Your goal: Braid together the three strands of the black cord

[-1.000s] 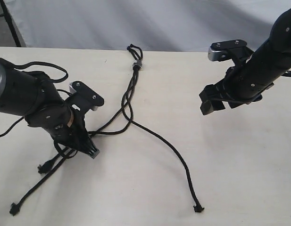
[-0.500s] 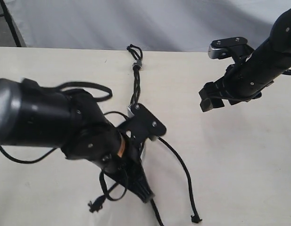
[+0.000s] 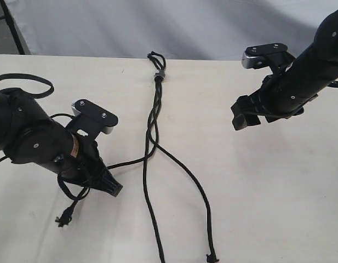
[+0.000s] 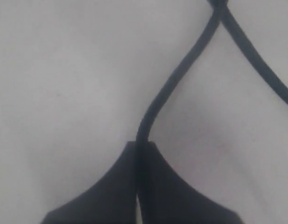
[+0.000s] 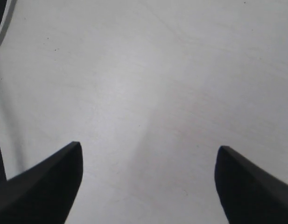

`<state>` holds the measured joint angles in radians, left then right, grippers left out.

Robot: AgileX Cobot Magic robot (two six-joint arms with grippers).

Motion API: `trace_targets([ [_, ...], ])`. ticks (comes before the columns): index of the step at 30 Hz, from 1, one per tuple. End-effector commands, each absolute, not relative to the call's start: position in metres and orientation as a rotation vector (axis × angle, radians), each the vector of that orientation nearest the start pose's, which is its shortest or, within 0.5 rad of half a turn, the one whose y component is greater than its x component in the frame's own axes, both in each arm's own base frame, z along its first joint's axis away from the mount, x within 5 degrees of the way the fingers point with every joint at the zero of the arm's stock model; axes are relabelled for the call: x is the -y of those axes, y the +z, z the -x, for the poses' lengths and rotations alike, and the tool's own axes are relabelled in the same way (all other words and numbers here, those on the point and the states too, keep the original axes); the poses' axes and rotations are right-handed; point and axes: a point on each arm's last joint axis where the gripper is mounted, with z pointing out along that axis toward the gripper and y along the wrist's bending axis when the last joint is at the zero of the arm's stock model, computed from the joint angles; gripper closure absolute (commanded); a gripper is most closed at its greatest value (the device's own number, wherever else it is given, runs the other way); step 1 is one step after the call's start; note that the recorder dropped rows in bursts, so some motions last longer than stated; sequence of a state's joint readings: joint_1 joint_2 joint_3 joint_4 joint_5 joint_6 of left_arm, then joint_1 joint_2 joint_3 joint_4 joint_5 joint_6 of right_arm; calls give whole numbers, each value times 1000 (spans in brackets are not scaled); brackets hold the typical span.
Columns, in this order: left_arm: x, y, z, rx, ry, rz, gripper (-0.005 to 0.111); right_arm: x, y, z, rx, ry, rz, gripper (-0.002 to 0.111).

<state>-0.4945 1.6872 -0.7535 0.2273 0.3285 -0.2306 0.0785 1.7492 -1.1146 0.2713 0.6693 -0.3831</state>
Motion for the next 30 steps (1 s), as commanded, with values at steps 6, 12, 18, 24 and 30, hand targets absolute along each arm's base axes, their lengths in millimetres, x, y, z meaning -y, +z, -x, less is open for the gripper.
trace_targets([
  [6, 132, 109, -259, -2756, -29, -598, 75, -68, 198, -335, -2756, 278, 492, 35],
  [12, 122, 132, -267, -2677, -70, -483, 58, -146, 197, -302, -2759, 349, 876, 35],
  [18, 54, 179, -277, -2484, -103, -57, 58, -224, 189, -253, -2699, 349, 1176, 35],
  [24, 49, 184, -270, -2410, -131, -42, 58, -260, 142, -231, -2715, 149, 1313, 35],
  [30, 49, 184, -270, -2410, -129, -47, 58, -261, 124, -232, -2748, 117, 1332, 41],
])
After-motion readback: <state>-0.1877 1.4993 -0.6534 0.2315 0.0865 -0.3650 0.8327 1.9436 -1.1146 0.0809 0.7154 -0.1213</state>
